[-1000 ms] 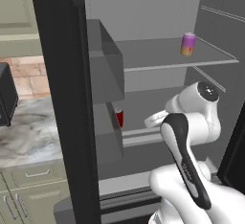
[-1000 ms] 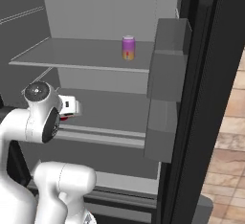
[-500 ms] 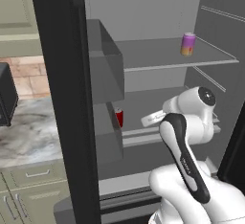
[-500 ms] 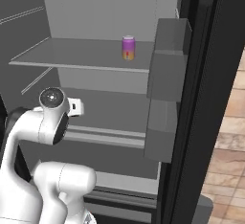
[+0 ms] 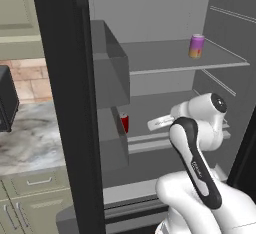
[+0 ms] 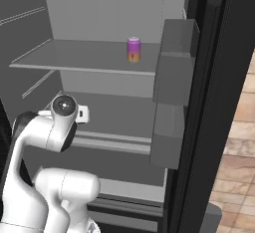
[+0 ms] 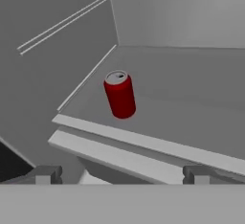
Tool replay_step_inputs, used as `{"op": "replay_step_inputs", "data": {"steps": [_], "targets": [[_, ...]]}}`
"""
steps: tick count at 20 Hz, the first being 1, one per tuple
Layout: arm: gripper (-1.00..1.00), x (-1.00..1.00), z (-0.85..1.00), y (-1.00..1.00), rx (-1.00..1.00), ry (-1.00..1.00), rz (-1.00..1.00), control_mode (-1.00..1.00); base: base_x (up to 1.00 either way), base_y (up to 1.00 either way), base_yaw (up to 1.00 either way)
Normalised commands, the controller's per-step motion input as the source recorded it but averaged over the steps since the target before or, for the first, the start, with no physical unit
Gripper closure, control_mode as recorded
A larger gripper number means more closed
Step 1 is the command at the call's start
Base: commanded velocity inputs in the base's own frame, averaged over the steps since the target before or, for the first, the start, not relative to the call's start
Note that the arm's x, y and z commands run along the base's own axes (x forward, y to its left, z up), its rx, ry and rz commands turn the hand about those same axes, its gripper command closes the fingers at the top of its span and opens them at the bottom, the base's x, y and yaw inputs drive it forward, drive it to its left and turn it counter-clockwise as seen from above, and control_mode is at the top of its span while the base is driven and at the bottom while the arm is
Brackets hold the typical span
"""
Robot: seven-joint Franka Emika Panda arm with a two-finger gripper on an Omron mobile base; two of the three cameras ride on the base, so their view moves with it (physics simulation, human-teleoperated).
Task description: Open the fridge, grab two sodas, and place both sodas inside the bowl with ice on the dining counter.
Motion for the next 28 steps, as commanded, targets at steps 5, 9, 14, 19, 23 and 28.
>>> {"op": "replay_step_inputs", "data": {"steps": [5,9,14,19,23,28], "targets": [[-1.00,0.27,-0.11,0.05,0.01,-0.03,0.00,-1.00,0.00,0.00,0.00],[-1.00,0.36,0.00,0.05,0.00,0.00,0.00,-1.00,0.00,0.00,0.00],[-1.00,0.27,0.00,0.25,-0.01,0.00,0.00,-1.00,0.00,0.00,0.00],[-1.00,0.24,0.00,0.31,-0.01,0.00,0.00,-1.00,0.00,0.00,0.00],[-1.00,0.17,0.00,0.21,-0.04,0.00,-0.01,-1.00,0.00,0.00,0.00],[-1.00,0.20,0.00,0.18,-0.05,0.00,-0.02,-1.00,0.00,0.00,0.00]]}}
